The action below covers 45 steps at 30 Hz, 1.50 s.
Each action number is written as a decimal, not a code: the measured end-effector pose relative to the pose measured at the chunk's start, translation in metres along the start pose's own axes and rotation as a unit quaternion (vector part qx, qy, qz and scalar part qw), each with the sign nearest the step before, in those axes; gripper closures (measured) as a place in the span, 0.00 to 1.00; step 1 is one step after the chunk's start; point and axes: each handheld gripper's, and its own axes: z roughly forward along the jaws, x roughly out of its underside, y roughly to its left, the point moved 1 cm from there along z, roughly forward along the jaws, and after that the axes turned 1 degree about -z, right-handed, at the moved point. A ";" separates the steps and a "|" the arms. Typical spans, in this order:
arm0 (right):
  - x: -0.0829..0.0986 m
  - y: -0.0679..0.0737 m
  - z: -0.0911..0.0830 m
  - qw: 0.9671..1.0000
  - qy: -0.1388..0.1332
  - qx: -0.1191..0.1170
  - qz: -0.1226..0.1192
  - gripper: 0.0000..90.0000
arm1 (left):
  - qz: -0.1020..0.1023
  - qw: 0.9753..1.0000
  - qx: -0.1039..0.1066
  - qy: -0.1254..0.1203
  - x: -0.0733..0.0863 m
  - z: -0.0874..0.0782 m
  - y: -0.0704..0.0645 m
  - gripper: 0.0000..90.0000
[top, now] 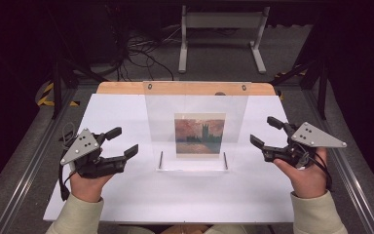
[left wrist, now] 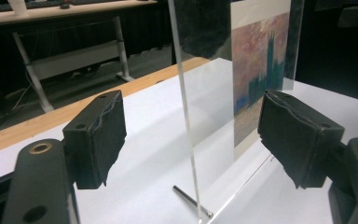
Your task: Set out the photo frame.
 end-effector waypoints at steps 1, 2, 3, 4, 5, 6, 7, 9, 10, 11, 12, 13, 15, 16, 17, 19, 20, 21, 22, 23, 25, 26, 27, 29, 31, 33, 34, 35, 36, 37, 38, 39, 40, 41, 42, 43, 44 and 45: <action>0.001 -0.001 -0.002 1.000 0.003 0.004 0.002 0.24 | 0.001 1.000 -0.001 0.000 0.001 -0.001 0.001 0.26; 0.002 -0.002 -0.004 1.000 0.005 0.006 0.003 0.23 | -0.001 1.000 -0.002 0.003 0.002 -0.002 0.002 0.26; 0.003 -0.004 -0.005 1.000 0.008 0.008 0.004 0.23 | 0.000 1.000 -0.005 0.004 0.004 -0.003 0.003 0.25; 0.005 -0.005 -0.006 1.000 0.012 0.008 0.005 0.23 | -0.001 1.000 -0.007 0.007 0.006 -0.004 0.004 0.25; 0.007 -0.006 -0.008 1.000 0.019 0.010 0.007 0.22 | 0.000 1.000 -0.011 0.009 0.008 -0.005 0.006 0.25; 0.009 -0.007 -0.008 1.000 0.023 0.012 0.007 0.22 | 0.000 1.000 -0.013 0.013 0.010 -0.006 0.007 0.25; 0.011 -0.008 -0.009 0.999 0.030 0.013 0.008 0.22 | 0.001 1.000 -0.016 0.016 0.012 -0.006 0.008 0.24; 0.016 -0.010 -0.010 0.999 0.040 0.016 0.011 0.22 | 0.001 1.000 -0.019 0.023 0.018 -0.007 0.011 0.23; 0.019 -0.010 -0.010 0.999 0.046 0.017 0.008 0.22 | 0.001 0.999 -0.021 0.027 0.020 -0.008 0.012 0.23; 0.021 -0.011 -0.011 0.998 0.052 0.019 0.009 0.22 | 0.001 0.999 -0.025 0.032 0.023 -0.008 0.013 0.23; 0.023 -0.011 -0.011 0.998 0.059 0.020 0.009 0.22 | -0.002 0.999 -0.028 0.037 0.027 -0.008 0.015 0.23; 0.027 -0.012 -0.012 0.998 0.064 0.019 0.010 0.22 | -0.006 0.999 -0.030 0.039 0.030 -0.008 0.016 0.22; 0.033 -0.013 -0.013 0.997 0.071 0.019 0.014 0.22 | -0.008 0.998 -0.035 0.046 0.036 -0.009 0.019 0.22; 0.036 -0.014 -0.013 0.997 0.075 0.021 0.016 0.22 | -0.010 0.998 -0.039 0.047 0.039 -0.010 0.021 0.22; 0.044 -0.015 -0.014 0.996 0.082 0.021 0.023 0.22 | -0.010 0.998 -0.041 0.051 0.042 -0.010 0.023 0.21; 0.048 -0.016 -0.014 0.996 0.085 0.024 0.025 0.22 | -0.007 0.997 -0.050 0.057 0.049 -0.011 0.026 0.21; 0.053 -0.017 -0.014 0.996 0.087 0.024 0.028 0.21 | -0.004 0.997 -0.055 0.062 0.053 -0.011 0.027 0.21; 0.058 -0.017 -0.014 0.995 0.088 0.025 0.031 0.21 | 0.001 0.996 -0.059 0.067 0.057 -0.012 0.028 0.21; 0.063 -0.016 -0.013 0.995 0.092 0.025 0.031 0.21 | 0.003 0.995 -0.064 0.070 0.061 -0.012 0.029 0.21; 0.069 -0.016 -0.013 0.995 0.096 0.023 0.031 0.21 | 0.006 0.995 -0.063 0.073 0.064 -0.012 0.030 0.21; 0.079 -0.016 -0.013 0.994 0.097 0.022 0.035 0.21 | 0.009 0.995 -0.066 0.078 0.071 -0.013 0.031 0.21; 0.082 -0.016 -0.013 0.994 0.098 0.023 0.036 0.21 | 0.006 0.995 -0.064 0.081 0.075 -0.013 0.032 0.21; 0.087 -0.017 -0.013 0.994 0.097 0.025 0.041 0.21 | 0.005 0.994 -0.063 0.084 0.079 -0.013 0.032 0.22; 0.096 -0.017 -0.013 0.994 0.095 0.028 0.044 0.21 | 0.004 0.994 -0.060 0.089 0.087 -0.012 0.031 0.22; 0.104 -0.017 -0.013 0.994 0.096 0.027 0.047 0.21 | 0.002 0.995 -0.057 0.085 0.091 -0.011 0.031 0.23; 0.115 -0.017 -0.013 0.994 0.095 0.026 0.052 0.20 | -0.006 0.996 -0.054 0.072 0.095 -0.011 0.034 0.25; 0.115 -0.017 -0.013 0.994 0.095 0.026 0.052 0.20 | -0.011 0.996 -0.055 0.069 0.097 -0.011 0.035 0.25; 0.118 -0.018 -0.013 0.994 0.095 0.026 0.053 0.20 | -0.019 0.996 -0.055 0.060 0.101 -0.011 0.037 0.25; 0.121 -0.017 -0.013 0.993 0.095 0.029 0.056 0.20 | -0.027 0.997 -0.058 0.053 0.104 -0.011 0.039 0.26; 0.125 -0.017 -0.013 0.993 0.095 0.031 0.058 0.20 | -0.032 0.997 -0.058 0.046 0.107 -0.011 0.042 0.27; 0.128 -0.017 -0.012 0.993 0.096 0.032 0.060 0.20 | -0.035 0.997 -0.056 0.043 0.109 -0.011 0.044 0.28; 0.132 -0.017 -0.011 0.993 0.097 0.034 0.061 0.20 | -0.036 0.997 -0.056 0.046 0.111 -0.010 0.047 0.28; 0.136 -0.017 -0.011 0.993 0.099 0.036 0.060 0.20 | -0.036 0.997 -0.056 0.050 0.114 -0.009 0.049 0.28; 0.140 -0.017 -0.009 0.992 0.103 0.039 0.062 0.20 | -0.037 0.996 -0.056 0.053 0.116 -0.008 0.051 0.28; 0.142 -0.018 -0.009 0.991 0.107 0.041 0.062 0.20 | -0.043 0.996 -0.056 0.054 0.119 -0.005 0.052 0.28; 0.142 -0.018 -0.008 0.991 0.108 0.039 0.065 0.20 | -0.044 0.996 -0.055 0.061 0.121 -0.003 0.054 0.29; 0.142 -0.018 -0.008 0.991 0.108 0.042 0.064 0.20 | -0.044 0.995 -0.054 0.068 0.123 -0.002 0.054 0.29; 0.142 -0.018 -0.008 0.991 0.109 0.042 0.065 0.19 | -0.046 0.995 -0.054 0.076 0.125 0.000 0.055 0.29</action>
